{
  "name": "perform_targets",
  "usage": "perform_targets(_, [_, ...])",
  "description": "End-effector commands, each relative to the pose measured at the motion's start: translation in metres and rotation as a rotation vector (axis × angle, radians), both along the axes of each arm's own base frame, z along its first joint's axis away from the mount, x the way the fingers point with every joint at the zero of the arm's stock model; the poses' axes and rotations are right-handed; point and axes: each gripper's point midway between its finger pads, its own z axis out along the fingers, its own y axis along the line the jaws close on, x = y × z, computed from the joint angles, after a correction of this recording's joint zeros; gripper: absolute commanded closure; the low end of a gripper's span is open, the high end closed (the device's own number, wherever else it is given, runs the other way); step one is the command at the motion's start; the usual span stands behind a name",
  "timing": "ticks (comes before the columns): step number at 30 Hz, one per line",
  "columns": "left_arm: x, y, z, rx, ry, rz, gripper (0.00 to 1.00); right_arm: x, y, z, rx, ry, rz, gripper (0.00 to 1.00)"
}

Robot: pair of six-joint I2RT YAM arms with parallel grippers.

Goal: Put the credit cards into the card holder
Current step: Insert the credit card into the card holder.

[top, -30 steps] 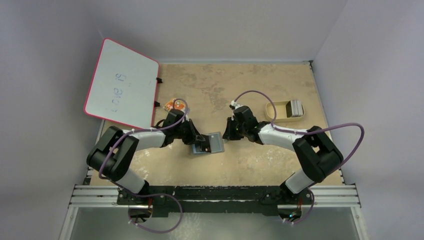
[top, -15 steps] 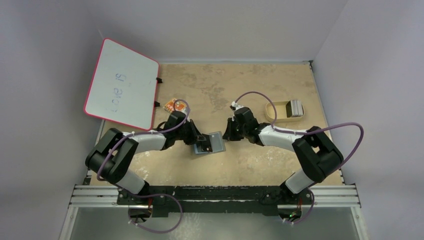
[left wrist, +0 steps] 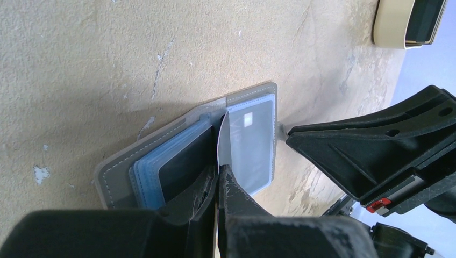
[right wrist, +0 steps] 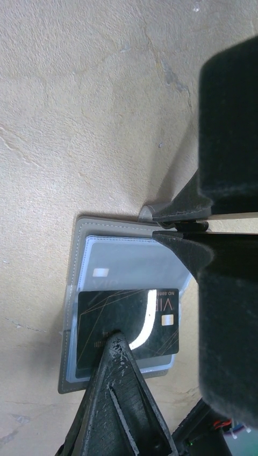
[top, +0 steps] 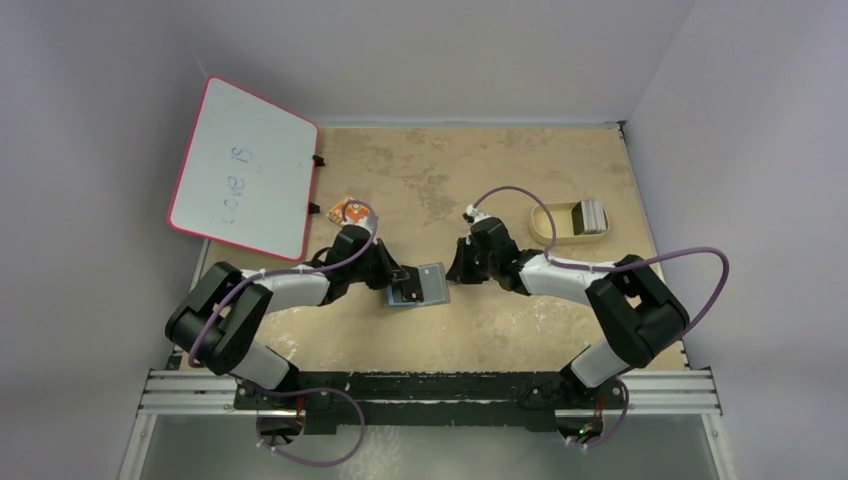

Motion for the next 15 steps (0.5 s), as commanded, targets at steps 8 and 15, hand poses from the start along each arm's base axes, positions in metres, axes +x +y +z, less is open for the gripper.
perform_targets(8, [-0.0032,-0.0037,-0.0115,0.017,-0.02,0.003,1.0,-0.0104,0.0003,0.0037,0.026,0.014,-0.001,1.0])
perform_targets(15, [-0.0096,-0.0075,-0.0125,0.02,0.004,-0.042,1.0,-0.0107,0.0002,0.0009,0.023,0.017,-0.001,1.0])
